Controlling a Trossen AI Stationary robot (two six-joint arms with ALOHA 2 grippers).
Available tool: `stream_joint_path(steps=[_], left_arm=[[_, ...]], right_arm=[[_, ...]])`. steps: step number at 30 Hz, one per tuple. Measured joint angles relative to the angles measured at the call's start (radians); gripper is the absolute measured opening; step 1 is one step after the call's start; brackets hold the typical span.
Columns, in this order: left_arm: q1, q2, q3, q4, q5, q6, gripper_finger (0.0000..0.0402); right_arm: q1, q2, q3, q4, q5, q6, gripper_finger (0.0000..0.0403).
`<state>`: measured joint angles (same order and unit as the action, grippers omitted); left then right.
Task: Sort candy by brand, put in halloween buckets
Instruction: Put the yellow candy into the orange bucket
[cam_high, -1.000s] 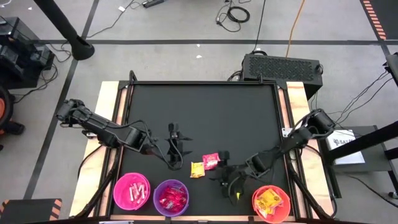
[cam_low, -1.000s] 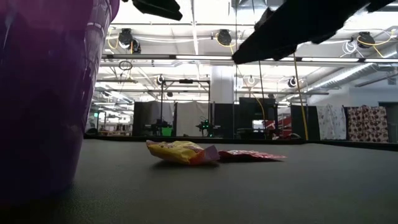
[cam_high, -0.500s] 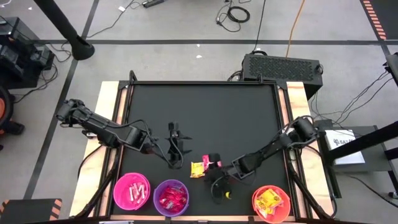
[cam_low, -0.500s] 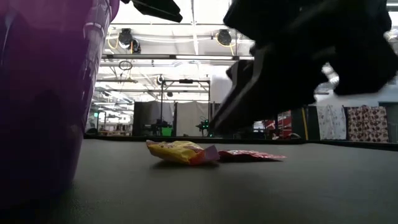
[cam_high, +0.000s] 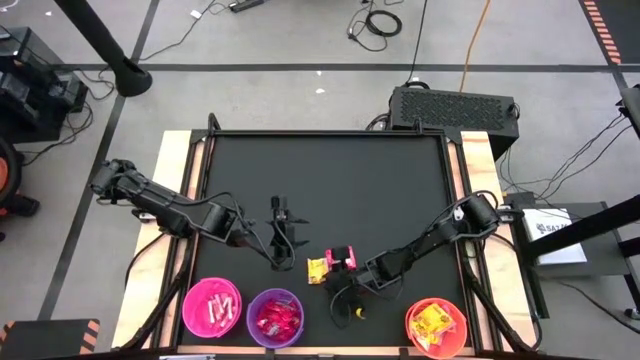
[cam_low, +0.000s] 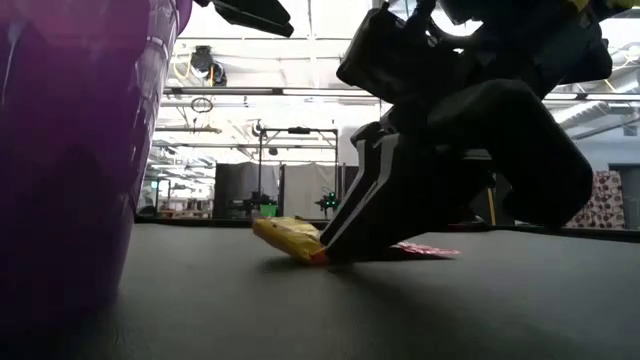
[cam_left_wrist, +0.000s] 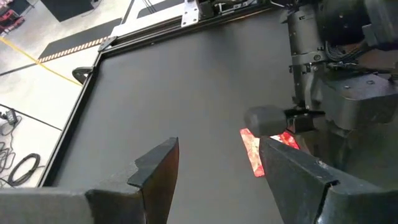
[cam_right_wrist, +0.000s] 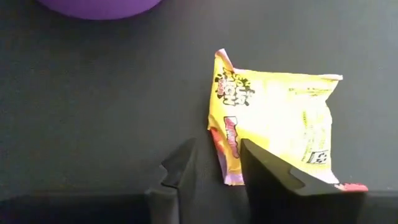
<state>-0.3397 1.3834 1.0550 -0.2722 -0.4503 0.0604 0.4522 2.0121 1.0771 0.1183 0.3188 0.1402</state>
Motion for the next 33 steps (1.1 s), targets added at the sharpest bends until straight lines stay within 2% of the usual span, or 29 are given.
stream_joint_path(steps=[13, 21, 28, 33], left_arm=[[0.000, 0.000, 0.000, -0.001, 0.000, 0.005, 0.0230], [0.000, 0.000, 0.000, 0.000, -0.002, 0.006, 0.0230], [0.000, 0.000, 0.000, 0.001, -0.004, 0.005, 0.0230], [0.000, 0.015, 0.000, 0.003, 0.068, -0.002, 0.0230]], right_arm=[[-0.002, -0.002, 0.000, -0.024, -0.004, 0.004, 0.0006], [0.001, -0.047, 0.008, -0.074, -0.042, -0.028, 0.0001], [0.001, -0.224, 0.045, -0.239, -0.037, -0.047, 0.0000], [-0.004, -0.349, 0.045, -0.314, -0.003, -0.060, 0.0000]])
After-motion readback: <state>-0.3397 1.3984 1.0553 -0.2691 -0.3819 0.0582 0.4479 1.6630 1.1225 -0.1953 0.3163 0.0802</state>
